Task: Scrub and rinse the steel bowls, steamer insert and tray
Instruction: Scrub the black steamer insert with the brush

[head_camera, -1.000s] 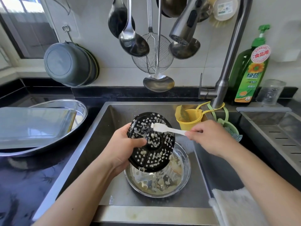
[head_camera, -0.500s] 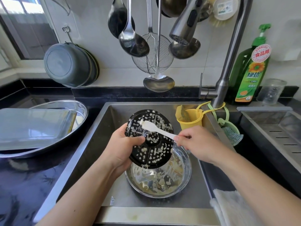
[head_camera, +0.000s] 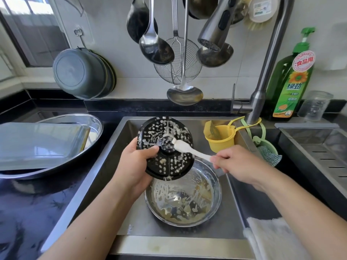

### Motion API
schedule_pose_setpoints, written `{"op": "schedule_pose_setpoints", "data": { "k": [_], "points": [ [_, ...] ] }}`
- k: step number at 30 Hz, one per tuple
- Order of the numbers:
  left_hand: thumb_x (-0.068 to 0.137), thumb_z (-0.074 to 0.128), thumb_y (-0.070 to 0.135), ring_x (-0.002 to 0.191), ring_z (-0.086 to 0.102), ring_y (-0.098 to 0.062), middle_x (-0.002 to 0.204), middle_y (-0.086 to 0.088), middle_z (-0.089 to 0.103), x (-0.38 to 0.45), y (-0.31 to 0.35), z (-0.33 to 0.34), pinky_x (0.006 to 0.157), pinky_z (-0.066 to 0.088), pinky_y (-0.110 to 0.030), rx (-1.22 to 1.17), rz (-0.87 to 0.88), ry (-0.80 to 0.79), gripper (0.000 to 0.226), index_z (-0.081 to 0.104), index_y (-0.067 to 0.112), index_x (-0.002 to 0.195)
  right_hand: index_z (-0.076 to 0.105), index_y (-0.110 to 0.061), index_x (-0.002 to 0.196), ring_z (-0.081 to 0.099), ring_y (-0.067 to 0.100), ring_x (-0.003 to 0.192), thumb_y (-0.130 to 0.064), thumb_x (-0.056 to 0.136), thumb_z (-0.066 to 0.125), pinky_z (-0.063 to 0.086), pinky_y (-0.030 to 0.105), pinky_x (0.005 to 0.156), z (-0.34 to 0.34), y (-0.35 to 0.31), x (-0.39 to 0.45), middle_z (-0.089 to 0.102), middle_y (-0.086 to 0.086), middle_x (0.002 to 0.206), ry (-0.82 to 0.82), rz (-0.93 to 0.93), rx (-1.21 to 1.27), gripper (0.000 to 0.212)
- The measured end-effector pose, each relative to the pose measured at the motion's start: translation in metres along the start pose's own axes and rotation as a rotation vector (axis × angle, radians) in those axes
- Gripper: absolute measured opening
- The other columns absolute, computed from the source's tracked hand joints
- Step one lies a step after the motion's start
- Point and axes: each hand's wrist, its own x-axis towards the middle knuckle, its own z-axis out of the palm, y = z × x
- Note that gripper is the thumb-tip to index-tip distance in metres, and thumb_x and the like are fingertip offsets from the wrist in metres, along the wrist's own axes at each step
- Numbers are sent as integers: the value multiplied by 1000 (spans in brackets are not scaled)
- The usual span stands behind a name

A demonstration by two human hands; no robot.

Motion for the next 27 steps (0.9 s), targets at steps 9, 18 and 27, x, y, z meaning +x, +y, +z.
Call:
{"op": "schedule_pose_setpoints", "data": {
  "k": [9,18,27],
  "points": [
    [108,42,3,108,74,-35,119,-19,75,-1,-3,3,88,59,-51,-135,-95,11,31,59,7,133,71,-17,78,35,3,40,-38,100,60,27,17,42,19,-12,-1,49,-5,57,-12,-127,-55,33],
    [112,35,10,109,74,-33,121,-17,74,-3,-2,9,98,55,-55,-158,-43,41,31,59,9,133,66,-14,75,41,13,50,-42,100,56,30,29,49,27,-18,-6,52,-2,56,113,-128,-148,38],
    [113,36,14,113,72,-32,122,-16,74,-3,-1,10,103,53,-54,-102,-3,27,32,60,8,133,63,-4,76,38,16,53,-36,103,51,25,31,50,11,-12,-2,45,1,57,199,-46,-156,44]
  ]
}}
